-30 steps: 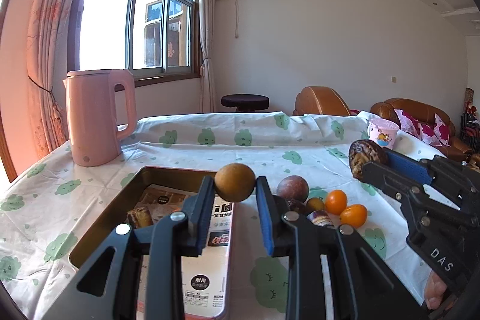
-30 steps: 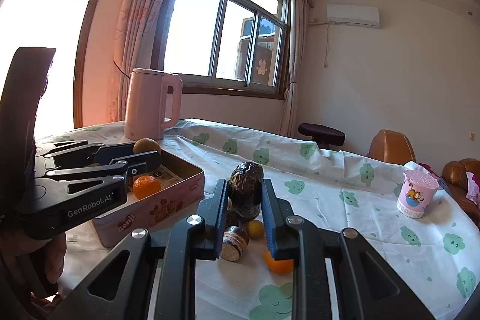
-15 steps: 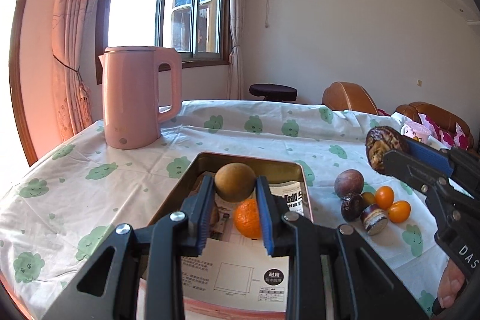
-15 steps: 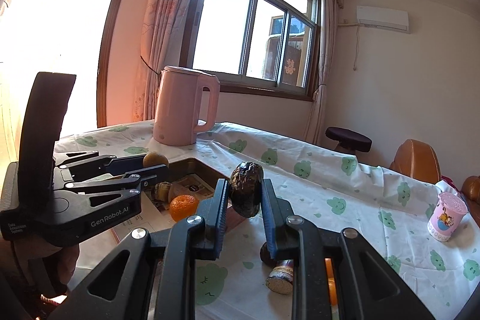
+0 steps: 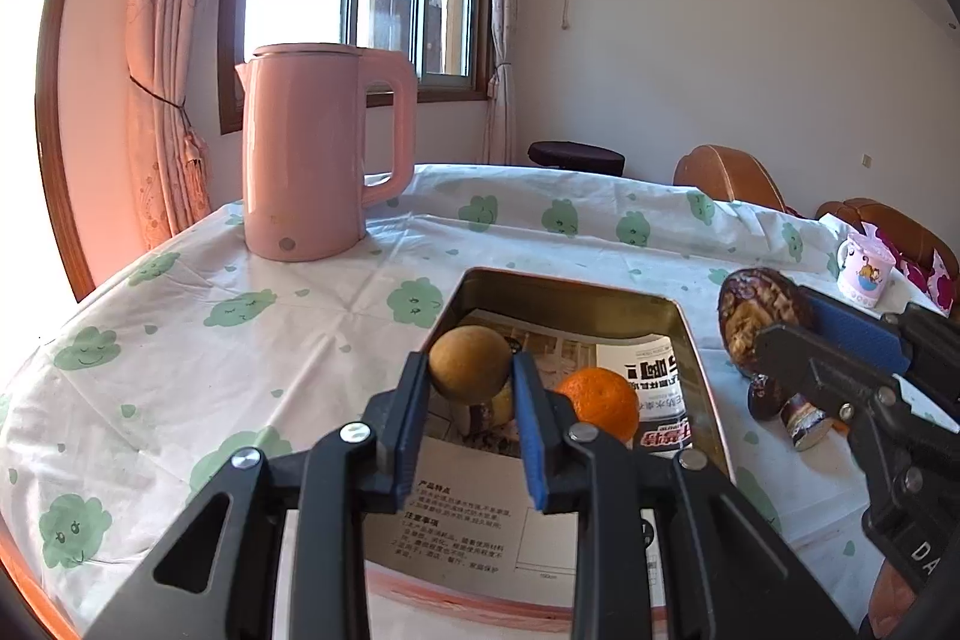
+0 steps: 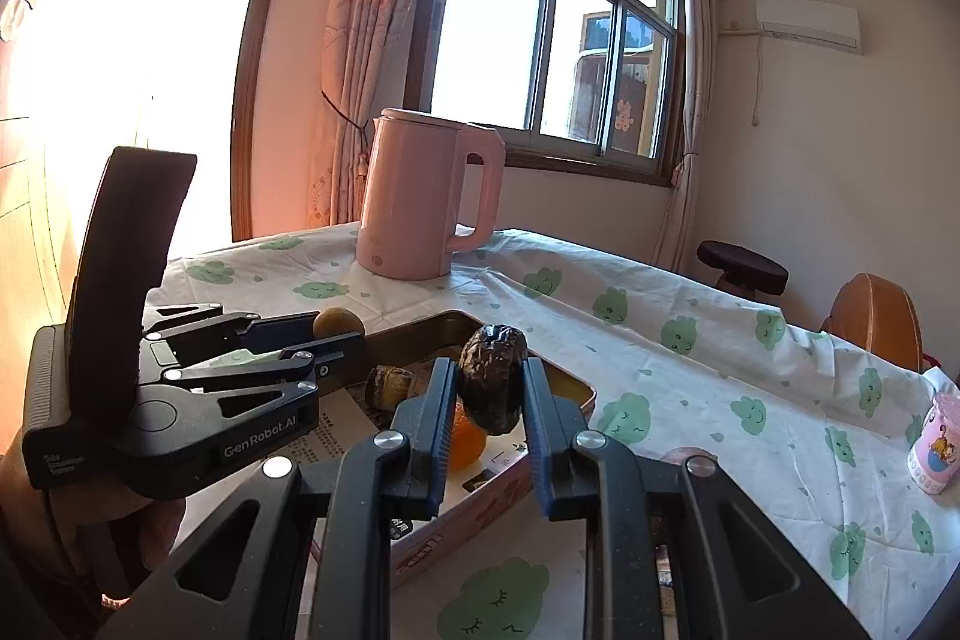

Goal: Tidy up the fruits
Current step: 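Lower both items into the tin and open both grippers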

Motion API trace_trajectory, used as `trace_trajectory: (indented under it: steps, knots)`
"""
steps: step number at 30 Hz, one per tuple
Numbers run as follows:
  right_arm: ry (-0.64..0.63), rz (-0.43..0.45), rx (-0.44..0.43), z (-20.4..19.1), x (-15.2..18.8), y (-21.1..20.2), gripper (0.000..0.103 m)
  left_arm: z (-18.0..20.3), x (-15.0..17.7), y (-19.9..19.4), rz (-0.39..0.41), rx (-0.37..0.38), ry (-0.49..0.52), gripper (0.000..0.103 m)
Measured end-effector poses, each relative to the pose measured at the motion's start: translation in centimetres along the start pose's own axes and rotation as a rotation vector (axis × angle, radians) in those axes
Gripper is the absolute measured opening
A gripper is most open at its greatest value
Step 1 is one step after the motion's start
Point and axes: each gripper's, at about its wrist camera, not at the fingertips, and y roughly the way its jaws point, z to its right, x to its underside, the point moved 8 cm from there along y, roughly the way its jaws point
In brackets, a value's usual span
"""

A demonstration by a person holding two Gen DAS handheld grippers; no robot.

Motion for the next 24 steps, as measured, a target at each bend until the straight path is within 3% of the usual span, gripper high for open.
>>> trace_trajectory:
  steps: [24]
  knots:
    - [0.025,-0.132,-0.073,-1.5,2.0,3.8,0.023,-0.5,1.4,1.7,-0.091,-0.006,0.026,0.029]
